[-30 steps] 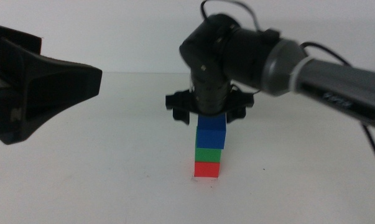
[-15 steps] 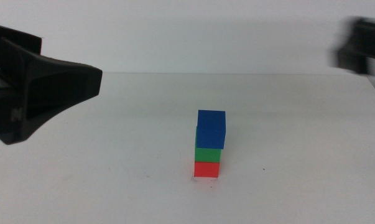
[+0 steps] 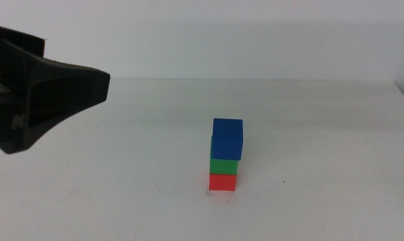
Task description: Stack red cubes first, then green, then blue cubes in a specific spot.
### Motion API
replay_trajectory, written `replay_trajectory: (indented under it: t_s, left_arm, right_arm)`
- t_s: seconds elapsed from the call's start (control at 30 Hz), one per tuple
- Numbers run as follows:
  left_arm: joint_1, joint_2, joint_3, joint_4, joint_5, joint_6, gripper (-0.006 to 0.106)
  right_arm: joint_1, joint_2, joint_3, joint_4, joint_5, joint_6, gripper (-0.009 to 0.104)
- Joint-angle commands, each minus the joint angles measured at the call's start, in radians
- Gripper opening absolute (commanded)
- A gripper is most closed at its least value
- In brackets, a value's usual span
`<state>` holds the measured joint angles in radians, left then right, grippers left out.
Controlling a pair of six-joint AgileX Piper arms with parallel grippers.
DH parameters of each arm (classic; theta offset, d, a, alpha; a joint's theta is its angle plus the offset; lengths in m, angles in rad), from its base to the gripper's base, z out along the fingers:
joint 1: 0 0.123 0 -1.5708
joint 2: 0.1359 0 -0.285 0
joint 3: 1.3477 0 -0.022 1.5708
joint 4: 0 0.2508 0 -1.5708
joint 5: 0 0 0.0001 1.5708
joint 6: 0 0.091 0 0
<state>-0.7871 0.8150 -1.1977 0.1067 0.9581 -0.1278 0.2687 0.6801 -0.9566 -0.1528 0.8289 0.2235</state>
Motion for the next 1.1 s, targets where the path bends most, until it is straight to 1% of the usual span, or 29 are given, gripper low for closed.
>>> replay_trajectory:
  t_s: [0.0,0.17,0.23,0.3,0.47,0.57,0.63,0.7,0.73,0.8,0.83,0.87,0.93,1.03,1.07]
  left_arm:
    - [-0.001,-0.003,-0.002,0.007,-0.012,0.000,0.094]
    - [-0.001,-0.003,-0.002,0.007,-0.012,0.000,0.094]
    - [-0.001,-0.003,-0.002,0.008,-0.021,-0.002,0.094]
    - [-0.001,-0.001,-0.002,0.008,-0.034,-0.002,0.094]
    - [-0.001,0.015,0.001,0.022,-0.039,-0.003,0.094]
    - [0.029,0.006,0.036,0.015,-0.110,-0.003,0.094]
    - [0.091,-0.022,0.106,0.009,-0.239,-0.003,0.094]
    - [0.180,-0.068,0.223,-0.033,-0.413,-0.003,0.094]
    - [0.220,-0.096,0.291,-0.060,-0.482,-0.003,0.094]
    - [0.308,-0.159,0.440,-0.095,-0.633,-0.003,0.094]
    - [0.336,-0.188,0.498,-0.095,-0.676,-0.003,0.094]
    - [0.366,-0.230,0.567,-0.075,-0.708,-0.003,0.094]
    - [0.411,-0.316,0.674,-0.050,-0.709,-0.003,0.094]
    - [0.464,-0.463,0.812,-0.050,-0.699,-0.003,0.094]
    - [0.483,-0.509,0.852,-0.052,-0.699,-0.003,0.094]
  right_arm:
    - [-0.008,-0.005,0.004,0.001,-0.016,-0.011,0.089]
    - [-0.008,-0.005,0.004,0.001,-0.016,-0.011,0.089]
    - [0.037,-0.003,0.004,-0.020,-0.016,-0.011,0.089]
    - [0.063,-0.003,0.004,-0.020,-0.018,-0.011,0.089]
    - [0.072,-0.003,0.006,-0.016,-0.018,-0.011,0.089]
    - [0.065,-0.025,0.036,-0.022,-0.016,-0.011,0.089]
    - [0.037,-0.052,0.080,-0.041,-0.021,-0.011,0.089]
    - [-0.013,-0.097,0.157,-0.050,-0.078,-0.011,0.089]
    - [-0.037,-0.121,0.194,-0.044,-0.126,-0.011,0.089]
    - [-0.103,-0.188,0.290,-0.008,-0.219,-0.011,0.089]
    - [-0.128,-0.223,0.339,0.000,-0.256,-0.011,0.089]
    - [-0.158,-0.261,0.388,0.006,-0.305,-0.011,0.089]
    - [-0.207,-0.327,0.479,0.010,-0.388,-0.011,0.089]
    - [-0.264,-0.422,0.614,0.018,-0.521,-0.011,0.089]
    - [-0.276,-0.452,0.659,0.032,-0.556,-0.011,0.089]
